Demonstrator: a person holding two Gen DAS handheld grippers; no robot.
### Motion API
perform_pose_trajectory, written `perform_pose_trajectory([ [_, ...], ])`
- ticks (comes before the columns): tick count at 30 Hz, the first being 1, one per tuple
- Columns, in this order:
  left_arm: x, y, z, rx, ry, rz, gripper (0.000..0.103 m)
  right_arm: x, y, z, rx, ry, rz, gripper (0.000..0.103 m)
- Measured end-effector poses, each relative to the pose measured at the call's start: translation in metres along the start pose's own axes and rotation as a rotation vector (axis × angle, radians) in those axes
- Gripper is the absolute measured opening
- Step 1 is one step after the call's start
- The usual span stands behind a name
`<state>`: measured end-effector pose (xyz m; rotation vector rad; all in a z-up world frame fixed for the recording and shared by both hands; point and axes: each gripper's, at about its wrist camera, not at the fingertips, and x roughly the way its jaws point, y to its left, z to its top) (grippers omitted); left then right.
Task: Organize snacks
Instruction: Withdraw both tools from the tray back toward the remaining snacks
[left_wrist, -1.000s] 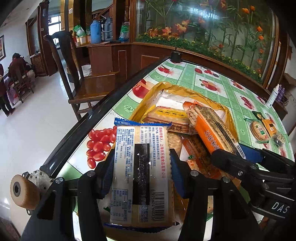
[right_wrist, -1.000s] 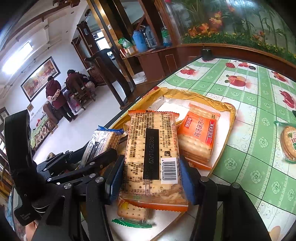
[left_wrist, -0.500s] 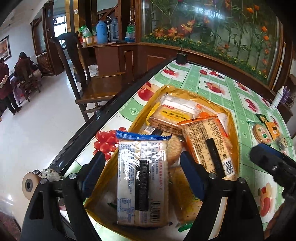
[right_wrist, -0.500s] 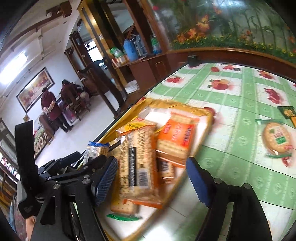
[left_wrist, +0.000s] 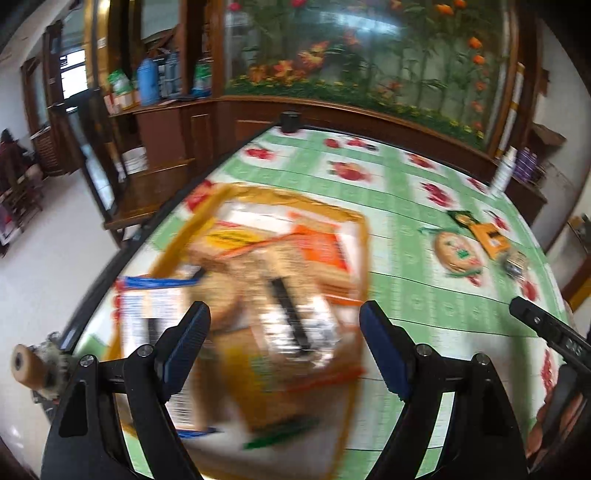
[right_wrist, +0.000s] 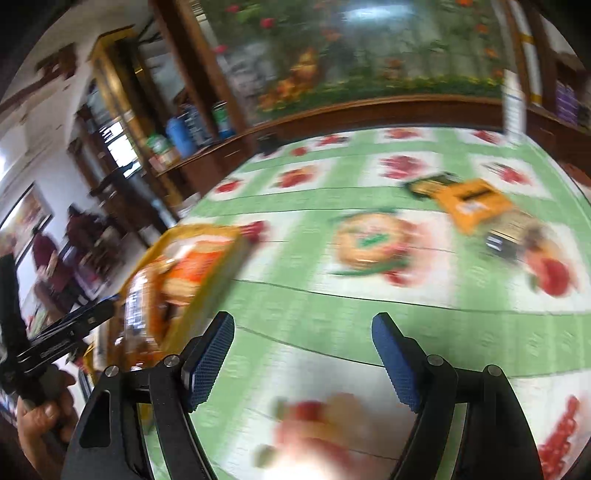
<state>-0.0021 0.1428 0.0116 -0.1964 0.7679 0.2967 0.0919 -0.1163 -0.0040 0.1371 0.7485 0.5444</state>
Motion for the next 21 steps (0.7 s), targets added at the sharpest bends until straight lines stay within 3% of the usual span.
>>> perform_pose_trajectory([
  [7,0.004,-0.070,0.007,0.098,0.020,-0.107,0.083,-0.019,-0.061,0.006,0.088,-0.031,-0.078,0.080],
  [13,0.009,-0.113,0.015,0.158,0.024,-0.152,0.086,-0.032,-0.094,0.010,0.126,-0.057,-0.128,0.084],
  [21,0.046,-0.143,0.028,0.102,0.082,-0.173,0.086,-0.025,-0.128,0.028,0.197,-0.048,-0.167,0.087],
])
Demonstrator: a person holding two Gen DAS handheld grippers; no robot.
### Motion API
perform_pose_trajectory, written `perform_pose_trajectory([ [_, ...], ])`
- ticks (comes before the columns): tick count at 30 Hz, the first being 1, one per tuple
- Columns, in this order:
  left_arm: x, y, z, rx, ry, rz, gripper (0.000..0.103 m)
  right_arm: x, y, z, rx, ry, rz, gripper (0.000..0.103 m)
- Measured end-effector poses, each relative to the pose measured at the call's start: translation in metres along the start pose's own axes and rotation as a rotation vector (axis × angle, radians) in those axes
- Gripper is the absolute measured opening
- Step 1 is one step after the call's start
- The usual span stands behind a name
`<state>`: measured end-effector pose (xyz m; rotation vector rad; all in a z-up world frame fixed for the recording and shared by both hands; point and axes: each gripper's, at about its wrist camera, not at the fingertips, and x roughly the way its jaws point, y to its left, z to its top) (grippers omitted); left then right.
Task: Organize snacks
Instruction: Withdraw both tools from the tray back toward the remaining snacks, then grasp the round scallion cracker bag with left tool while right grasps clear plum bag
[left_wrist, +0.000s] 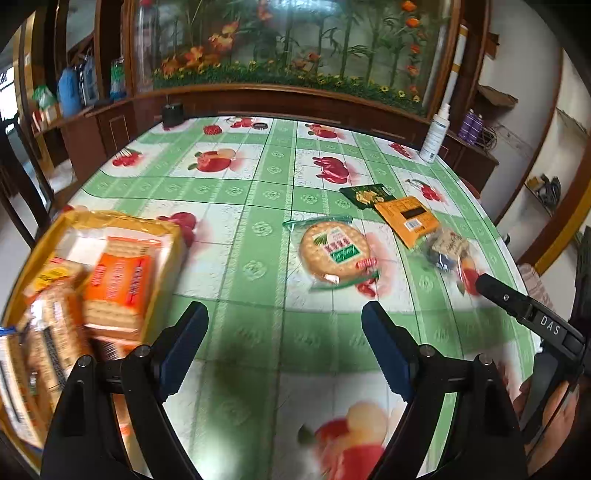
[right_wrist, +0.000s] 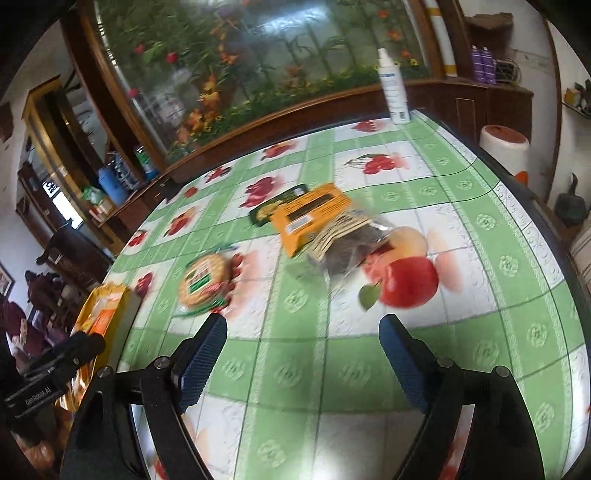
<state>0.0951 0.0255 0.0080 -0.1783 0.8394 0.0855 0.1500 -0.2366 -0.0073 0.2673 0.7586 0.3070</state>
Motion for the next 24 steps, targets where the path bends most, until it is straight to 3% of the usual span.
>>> perform_pose_trajectory([
  [12,0.064,-0.021,0.034,-0.121,0.049,-0.017,0.086,0.069,-0.012,0.026,0.179,0.067,-0.101,0.088],
  [17,0.085,-0.035,0.041,-0.122,0.073,-0.035,0.086,0.076,-0.014,0.035,0.185,0.055,-0.115,0.090],
  [24,0.115,-0.053,0.041,-0.077,0.130,0.028,0.086,0.090,-0.007,0.044,0.117,0.049,-0.187,0.092],
])
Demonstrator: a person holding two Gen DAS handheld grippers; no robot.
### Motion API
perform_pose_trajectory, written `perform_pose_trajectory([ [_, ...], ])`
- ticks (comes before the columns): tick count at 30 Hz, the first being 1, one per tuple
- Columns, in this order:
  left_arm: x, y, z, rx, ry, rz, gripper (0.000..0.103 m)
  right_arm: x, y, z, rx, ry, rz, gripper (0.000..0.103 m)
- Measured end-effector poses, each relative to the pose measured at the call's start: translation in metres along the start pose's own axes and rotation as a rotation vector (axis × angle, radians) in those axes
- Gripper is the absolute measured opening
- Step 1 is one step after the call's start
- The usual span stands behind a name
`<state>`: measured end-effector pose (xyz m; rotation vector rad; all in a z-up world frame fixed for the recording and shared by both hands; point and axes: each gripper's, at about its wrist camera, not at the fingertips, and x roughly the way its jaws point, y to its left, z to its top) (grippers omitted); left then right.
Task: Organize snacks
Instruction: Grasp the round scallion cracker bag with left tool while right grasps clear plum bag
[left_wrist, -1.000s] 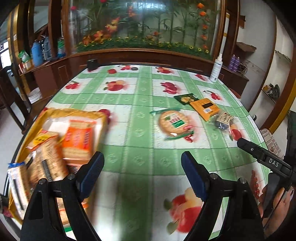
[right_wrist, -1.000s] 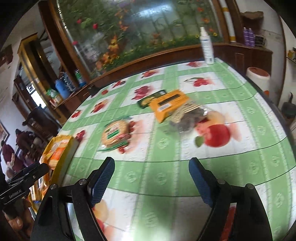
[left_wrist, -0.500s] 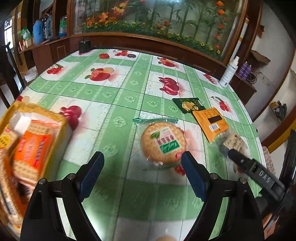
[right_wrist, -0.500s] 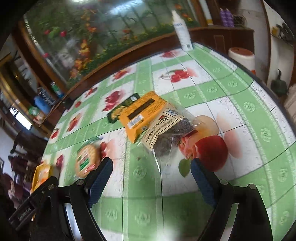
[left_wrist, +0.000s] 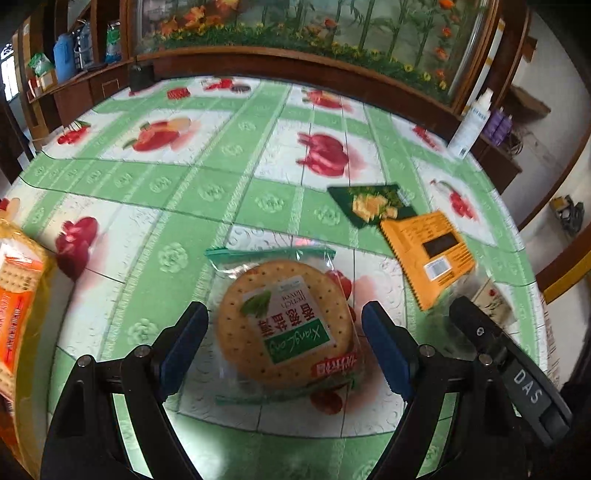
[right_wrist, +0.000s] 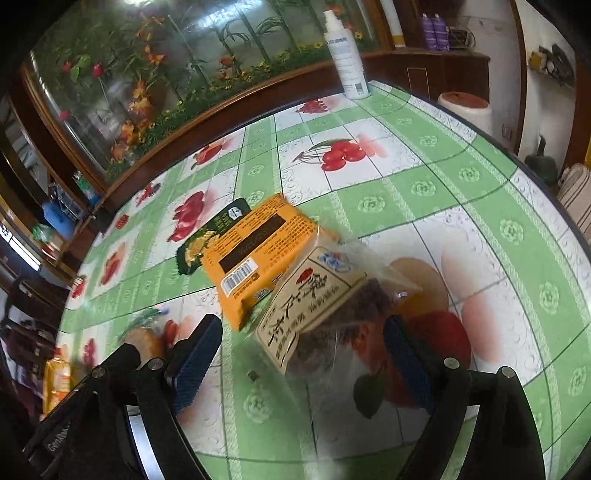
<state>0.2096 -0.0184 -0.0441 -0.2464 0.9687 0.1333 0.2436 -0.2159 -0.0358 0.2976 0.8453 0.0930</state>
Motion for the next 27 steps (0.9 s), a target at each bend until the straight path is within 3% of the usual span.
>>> perform_pose_trajectory([
  [4,0.014,-0.006,-0.003,0.064,-0.012,0.126,0.095,0.010,0.013,0.001,-0.108,-0.002,-0.131,0.094],
  [8,0.015,-0.003,-0.003,0.080,-0.028,0.111,0.100,0.016,0.016,0.002,-0.178,0.020,-0.169,0.093],
  [9,0.015,-0.003,-0.003,0.087,-0.030,0.102,0.099,0.017,0.017,0.001,-0.203,0.025,-0.173,0.092],
  [11,0.011,-0.003,-0.004,0.109,-0.047,0.085,0.083,0.017,0.018,0.001,-0.228,0.029,-0.168,0.090],
  [13,0.009,-0.003,-0.004,0.122,-0.052,0.068,0.077,0.016,0.018,0.001,-0.247,0.025,-0.174,0.080],
  [16,0.006,-0.001,-0.006,0.137,-0.057,0.036,0.076,0.014,0.015,0.002,-0.256,0.017,-0.162,0.070],
  [22,-0.008,0.014,-0.016,0.116,-0.056,-0.007,0.076,0.005,0.008,0.001,-0.235,0.024,-0.111,0.059],
  [27,-0.030,0.030,-0.026,0.105,-0.088,-0.007,0.076,-0.009,0.009,-0.007,-0.210,0.038,0.004,0.055],
])
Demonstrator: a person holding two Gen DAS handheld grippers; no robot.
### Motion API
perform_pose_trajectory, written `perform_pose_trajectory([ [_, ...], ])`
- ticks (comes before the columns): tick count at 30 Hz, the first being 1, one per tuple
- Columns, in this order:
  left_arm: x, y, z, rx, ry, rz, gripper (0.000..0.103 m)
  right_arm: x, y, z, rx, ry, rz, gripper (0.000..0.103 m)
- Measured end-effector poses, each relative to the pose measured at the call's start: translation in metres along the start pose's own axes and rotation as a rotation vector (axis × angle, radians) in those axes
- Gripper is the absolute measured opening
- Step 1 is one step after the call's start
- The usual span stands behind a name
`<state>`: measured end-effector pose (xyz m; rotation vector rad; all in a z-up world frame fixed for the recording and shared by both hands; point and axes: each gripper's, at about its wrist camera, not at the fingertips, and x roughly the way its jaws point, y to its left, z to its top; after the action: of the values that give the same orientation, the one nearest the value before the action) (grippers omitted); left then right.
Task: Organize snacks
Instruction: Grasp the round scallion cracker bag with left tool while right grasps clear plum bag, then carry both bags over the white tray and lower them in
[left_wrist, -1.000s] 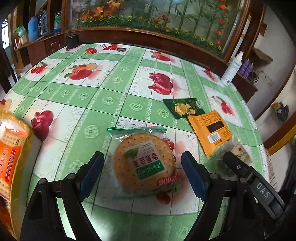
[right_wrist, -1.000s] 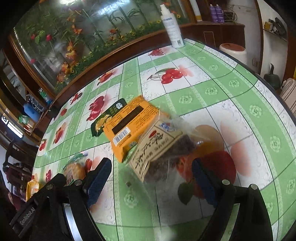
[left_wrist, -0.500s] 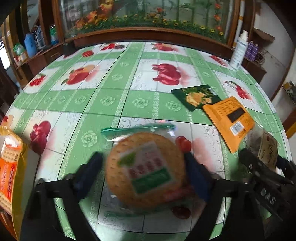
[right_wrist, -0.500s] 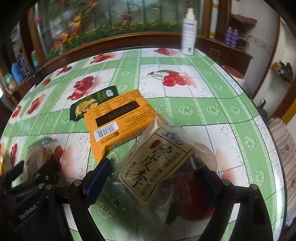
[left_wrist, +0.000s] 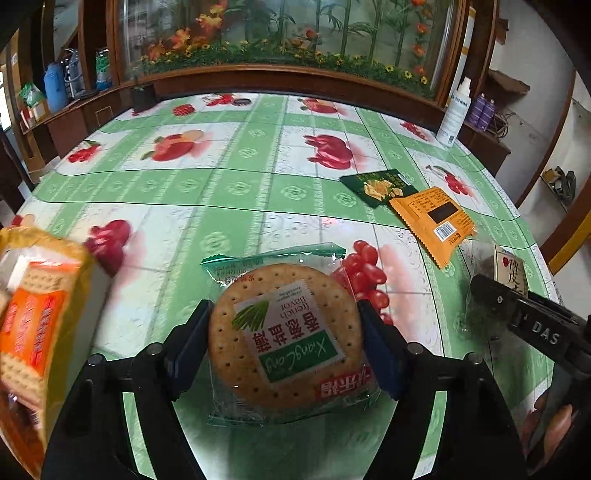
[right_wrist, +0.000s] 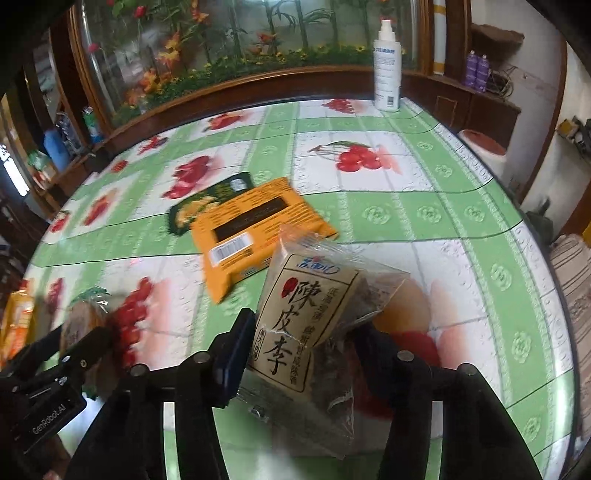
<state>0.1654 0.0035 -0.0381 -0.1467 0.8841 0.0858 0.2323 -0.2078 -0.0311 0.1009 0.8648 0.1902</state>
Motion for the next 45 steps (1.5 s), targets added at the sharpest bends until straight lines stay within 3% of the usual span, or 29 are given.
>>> perform_pose_trajectory([
  [5,-0.022,0.017,-0.010,-0.023,-0.032,0.000,0.076,-0.021,0.004,-0.017,0.028,-0.018,0.167,0.054],
  [11,-0.049,0.030,-0.019,-0.043,-0.075,0.014,0.076,-0.045,0.011,-0.042,0.050,-0.054,0.286,0.054],
  [29,-0.114,0.052,-0.050,-0.044,-0.175,0.081,0.076,-0.097,0.053,-0.084,-0.032,-0.085,0.372,0.054],
  [45,-0.141,0.114,-0.071,-0.126,-0.221,0.173,0.076,-0.114,0.138,-0.107,-0.200,-0.065,0.450,0.054],
])
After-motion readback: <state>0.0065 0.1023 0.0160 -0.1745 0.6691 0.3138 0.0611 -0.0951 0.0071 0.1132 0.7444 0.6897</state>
